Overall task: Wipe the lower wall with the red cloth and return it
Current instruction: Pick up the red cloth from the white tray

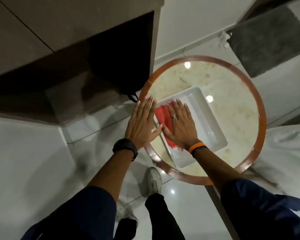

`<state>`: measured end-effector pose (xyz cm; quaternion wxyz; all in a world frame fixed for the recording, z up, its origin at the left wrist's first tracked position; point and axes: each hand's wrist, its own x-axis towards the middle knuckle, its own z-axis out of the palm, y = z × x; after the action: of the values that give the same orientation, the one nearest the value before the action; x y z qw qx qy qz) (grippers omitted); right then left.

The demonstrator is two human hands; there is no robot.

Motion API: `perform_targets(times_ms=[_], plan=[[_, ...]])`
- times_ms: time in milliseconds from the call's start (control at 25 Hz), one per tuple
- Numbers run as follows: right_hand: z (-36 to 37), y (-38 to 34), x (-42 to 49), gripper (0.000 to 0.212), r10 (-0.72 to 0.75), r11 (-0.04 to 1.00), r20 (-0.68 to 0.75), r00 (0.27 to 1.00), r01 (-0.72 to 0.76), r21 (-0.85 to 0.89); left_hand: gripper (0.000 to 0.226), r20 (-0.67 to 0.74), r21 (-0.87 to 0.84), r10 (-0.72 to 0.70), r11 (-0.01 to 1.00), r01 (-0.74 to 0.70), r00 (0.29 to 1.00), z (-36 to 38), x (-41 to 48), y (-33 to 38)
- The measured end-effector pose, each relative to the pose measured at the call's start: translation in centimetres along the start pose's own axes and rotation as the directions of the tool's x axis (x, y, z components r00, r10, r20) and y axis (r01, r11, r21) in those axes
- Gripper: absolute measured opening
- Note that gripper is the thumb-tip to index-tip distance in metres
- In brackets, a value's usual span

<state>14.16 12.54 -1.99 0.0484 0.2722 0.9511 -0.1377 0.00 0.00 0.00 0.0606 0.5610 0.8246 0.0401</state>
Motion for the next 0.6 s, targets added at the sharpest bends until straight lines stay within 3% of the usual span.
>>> perform_targets(times_ms=[160,280,600], plan=[[4.6,1.7,-0.9,0.074,-0.004,0.999,0.093,0.996,0.008,-0.044,0.093,0.128,-0.001,-0.031,1.000,0.031,0.991,4.7,-0.4,1.0],[6.6,2.7,-0.8,0.069,-0.006,0.999,0.109,0.994,0.010,-0.035,0.093,0.118,0.028,-0.048,0.999,0.045,0.992,6.8,-0.4,1.5],[7.2,2.6,0.7,0.037,0.010,0.998,-0.172,0.985,0.002,0.068,0.094,0.075,0.062,-0.062,0.996,0.057,0.995,8.0,-0.3,1.5]])
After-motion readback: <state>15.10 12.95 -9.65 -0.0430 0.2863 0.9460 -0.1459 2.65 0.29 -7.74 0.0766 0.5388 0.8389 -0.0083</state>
